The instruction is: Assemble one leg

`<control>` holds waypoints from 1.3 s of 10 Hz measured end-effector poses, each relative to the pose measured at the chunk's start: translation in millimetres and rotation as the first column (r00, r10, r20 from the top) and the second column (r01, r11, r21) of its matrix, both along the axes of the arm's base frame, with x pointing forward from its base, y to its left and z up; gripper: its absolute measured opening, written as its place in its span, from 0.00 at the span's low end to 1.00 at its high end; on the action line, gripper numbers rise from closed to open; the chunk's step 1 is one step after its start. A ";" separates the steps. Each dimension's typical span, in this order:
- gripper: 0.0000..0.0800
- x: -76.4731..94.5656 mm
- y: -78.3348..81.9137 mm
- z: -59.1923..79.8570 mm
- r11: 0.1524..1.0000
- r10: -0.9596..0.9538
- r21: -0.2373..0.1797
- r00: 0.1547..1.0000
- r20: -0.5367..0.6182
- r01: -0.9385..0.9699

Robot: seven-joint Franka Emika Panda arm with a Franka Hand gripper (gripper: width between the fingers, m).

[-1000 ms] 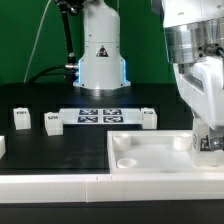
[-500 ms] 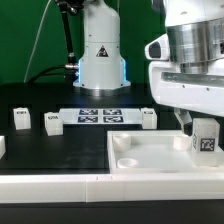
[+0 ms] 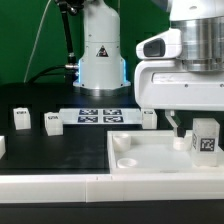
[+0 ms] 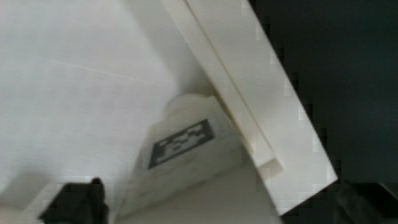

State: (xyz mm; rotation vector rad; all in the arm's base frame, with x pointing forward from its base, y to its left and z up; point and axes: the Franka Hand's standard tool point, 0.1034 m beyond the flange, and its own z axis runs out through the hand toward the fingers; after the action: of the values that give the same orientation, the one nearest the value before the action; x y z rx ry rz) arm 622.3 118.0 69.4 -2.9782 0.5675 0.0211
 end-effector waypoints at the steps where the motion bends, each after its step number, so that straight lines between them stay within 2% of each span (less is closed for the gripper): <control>1: 0.81 -0.2 -1.0 -0.2 0.993 0.119 -0.021 0.993 0.010 -0.119; 4: 0.81 1.1 1.2 -1.0 0.933 0.356 -0.072 0.934 0.038 -0.353; 6: 0.78 1.9 -0.5 -1.6 0.932 0.359 -0.077 0.932 0.047 -0.355; 7: 0.57 1.9 -0.6 -1.7 0.932 0.359 -0.077 0.932 0.047 -0.355; 8: 0.57 1.9 -0.6 -1.7 0.932 0.359 -0.077 0.932 0.047 -0.355; 9: 0.36 2.0 -0.6 -1.6 0.932 0.359 -0.077 0.932 0.047 -0.355; 12: 0.36 2.0 -0.5 -1.6 0.948 0.313 -0.073 0.949 0.046 -0.309; 13: 0.36 2.3 -1.1 -1.6 0.975 0.214 -0.064 0.976 0.045 -0.211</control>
Offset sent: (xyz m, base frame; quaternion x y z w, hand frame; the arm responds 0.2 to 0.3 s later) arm -0.0029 0.0037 -0.0014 -0.0600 0.0345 -0.2711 0.9601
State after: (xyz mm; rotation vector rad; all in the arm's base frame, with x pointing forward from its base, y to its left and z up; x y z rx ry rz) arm 624.6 116.9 67.7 -3.0721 0.2458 -0.0563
